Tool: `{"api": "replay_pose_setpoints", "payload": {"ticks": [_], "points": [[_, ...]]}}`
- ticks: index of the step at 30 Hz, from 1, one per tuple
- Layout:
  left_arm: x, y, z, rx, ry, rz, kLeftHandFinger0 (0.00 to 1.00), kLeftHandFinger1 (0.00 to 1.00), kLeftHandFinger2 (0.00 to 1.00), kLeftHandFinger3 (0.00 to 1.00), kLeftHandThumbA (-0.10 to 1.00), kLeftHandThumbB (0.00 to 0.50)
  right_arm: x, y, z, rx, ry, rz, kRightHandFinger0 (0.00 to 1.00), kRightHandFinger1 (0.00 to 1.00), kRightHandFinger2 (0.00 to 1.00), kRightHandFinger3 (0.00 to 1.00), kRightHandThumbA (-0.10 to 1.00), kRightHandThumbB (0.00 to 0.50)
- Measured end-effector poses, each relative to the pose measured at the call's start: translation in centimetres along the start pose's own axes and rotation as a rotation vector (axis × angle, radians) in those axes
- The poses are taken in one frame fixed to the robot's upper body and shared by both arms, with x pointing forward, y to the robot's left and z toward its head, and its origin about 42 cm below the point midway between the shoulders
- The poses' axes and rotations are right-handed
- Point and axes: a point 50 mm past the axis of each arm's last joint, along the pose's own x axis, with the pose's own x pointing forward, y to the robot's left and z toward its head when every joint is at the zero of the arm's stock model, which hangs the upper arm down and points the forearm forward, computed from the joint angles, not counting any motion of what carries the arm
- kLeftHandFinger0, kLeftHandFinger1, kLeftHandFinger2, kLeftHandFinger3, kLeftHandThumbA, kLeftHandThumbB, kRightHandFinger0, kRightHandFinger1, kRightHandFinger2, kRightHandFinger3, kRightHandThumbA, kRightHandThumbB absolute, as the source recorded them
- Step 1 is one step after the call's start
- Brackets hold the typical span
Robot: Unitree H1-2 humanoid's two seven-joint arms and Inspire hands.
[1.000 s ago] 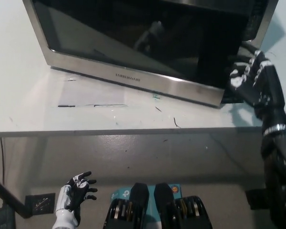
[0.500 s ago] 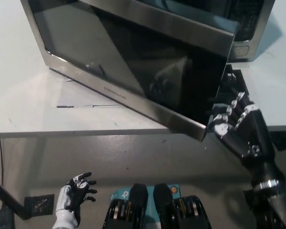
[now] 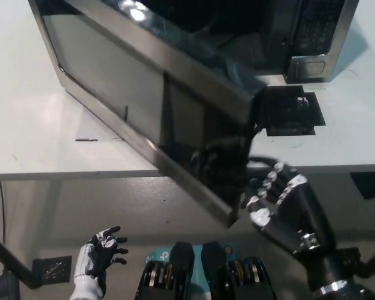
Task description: A microwave is kept infront of the robot with its door slightly ajar. The robot uses its right hand to push the door towards the left to open it.
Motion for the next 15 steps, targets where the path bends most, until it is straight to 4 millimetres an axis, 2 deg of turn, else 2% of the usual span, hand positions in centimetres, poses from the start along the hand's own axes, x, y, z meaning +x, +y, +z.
{"api": "replay_pose_setpoints", "payload": {"ticks": [3,6,12,14,15], "points": [[0.0,0.0,0.0,0.000,0.001,0.000,0.36,0.40,0.49,0.55,0.23,0.060,-0.3,1.3,-0.5,0.024,0.017,0.056,0.33,0.48,0.58,0.80,0.47,0.145],[0.0,0.1,0.0,0.002,0.001,0.001,0.36,0.39,0.48,0.55,0.23,0.070,-0.7,2.5,-1.1,0.044,0.041,0.102,0.35,0.48,0.59,0.79,0.53,0.160],[0.0,0.1,-0.1,0.001,0.001,0.001,0.36,0.40,0.50,0.56,0.22,0.061,-0.9,2.8,-1.6,0.044,0.060,0.124,0.34,0.49,0.60,0.80,0.49,0.145],[0.0,0.1,-0.1,0.001,-0.001,0.001,0.32,0.37,0.48,0.56,0.21,0.064,-0.9,2.7,-1.6,0.044,0.061,0.123,0.32,0.47,0.58,0.78,0.49,0.162],[0.0,0.1,-0.1,0.001,-0.002,0.001,0.32,0.36,0.46,0.55,0.21,0.069,-0.9,2.6,-1.5,0.043,0.062,0.120,0.33,0.48,0.58,0.79,0.48,0.152]]}}
